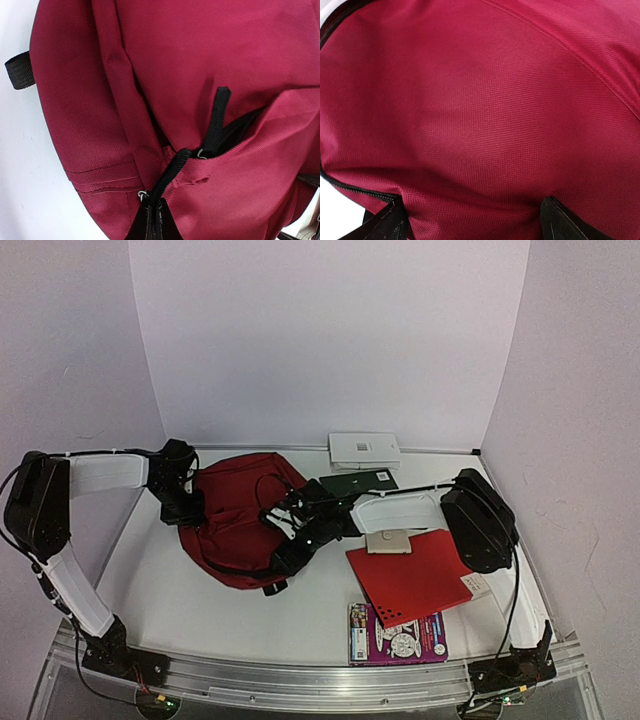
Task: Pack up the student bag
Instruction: Unzip the student bag at the center of the board.
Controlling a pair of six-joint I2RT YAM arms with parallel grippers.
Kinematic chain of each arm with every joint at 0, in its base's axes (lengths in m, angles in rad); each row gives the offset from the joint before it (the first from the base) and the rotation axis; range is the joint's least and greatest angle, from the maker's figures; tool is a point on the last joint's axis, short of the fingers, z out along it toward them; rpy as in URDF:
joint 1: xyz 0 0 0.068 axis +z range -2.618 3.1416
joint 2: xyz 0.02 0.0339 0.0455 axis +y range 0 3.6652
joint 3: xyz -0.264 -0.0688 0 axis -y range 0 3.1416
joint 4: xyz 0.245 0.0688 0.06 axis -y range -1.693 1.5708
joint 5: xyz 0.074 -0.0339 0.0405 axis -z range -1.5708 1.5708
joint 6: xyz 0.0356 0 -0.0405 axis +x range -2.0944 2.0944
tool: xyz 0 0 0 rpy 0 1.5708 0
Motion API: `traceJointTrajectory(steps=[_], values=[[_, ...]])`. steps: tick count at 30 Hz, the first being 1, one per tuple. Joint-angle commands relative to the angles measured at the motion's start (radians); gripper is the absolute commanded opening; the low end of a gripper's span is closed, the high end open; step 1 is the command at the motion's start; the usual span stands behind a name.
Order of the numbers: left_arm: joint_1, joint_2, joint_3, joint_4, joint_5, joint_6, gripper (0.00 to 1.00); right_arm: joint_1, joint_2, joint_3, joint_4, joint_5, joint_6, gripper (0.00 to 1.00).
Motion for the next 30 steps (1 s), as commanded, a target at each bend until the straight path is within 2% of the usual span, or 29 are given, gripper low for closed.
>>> traceJointTrajectory(steps=[1, 7, 13, 22, 25, 28, 30], values=[[-0.058, -0.076, -0.032, -0.022, 0.051, -0.002, 0.0, -0.005, 0.068, 0.02, -0.029, 0.109, 0.039, 0.9], [-0.104, -0.15, -0.106, 0.039, 0.191, -0.004, 0.0, -0.006, 0.091, 0.06, -0.036, 0.127, 0.047, 0.88], [-0.16, -0.175, -0.125, 0.006, 0.146, -0.029, 0.01, -0.021, 0.109, 0.121, -0.051, 0.164, 0.016, 0.85], [-0.161, -0.237, -0.192, 0.105, 0.216, -0.097, 0.11, -0.078, 0.05, 0.182, -0.071, 0.217, -0.1, 0.81], [-0.158, -0.263, -0.177, 0.09, 0.189, -0.124, 0.24, -0.079, 0.03, 0.196, -0.077, 0.247, -0.142, 0.81], [-0.144, -0.314, -0.163, 0.079, 0.158, -0.158, 0.5, -0.08, 0.004, 0.213, -0.076, 0.284, -0.153, 0.82], [-0.094, -0.346, -0.151, 0.071, 0.149, -0.174, 0.59, -0.079, -0.031, 0.209, -0.076, 0.263, -0.136, 0.82]])
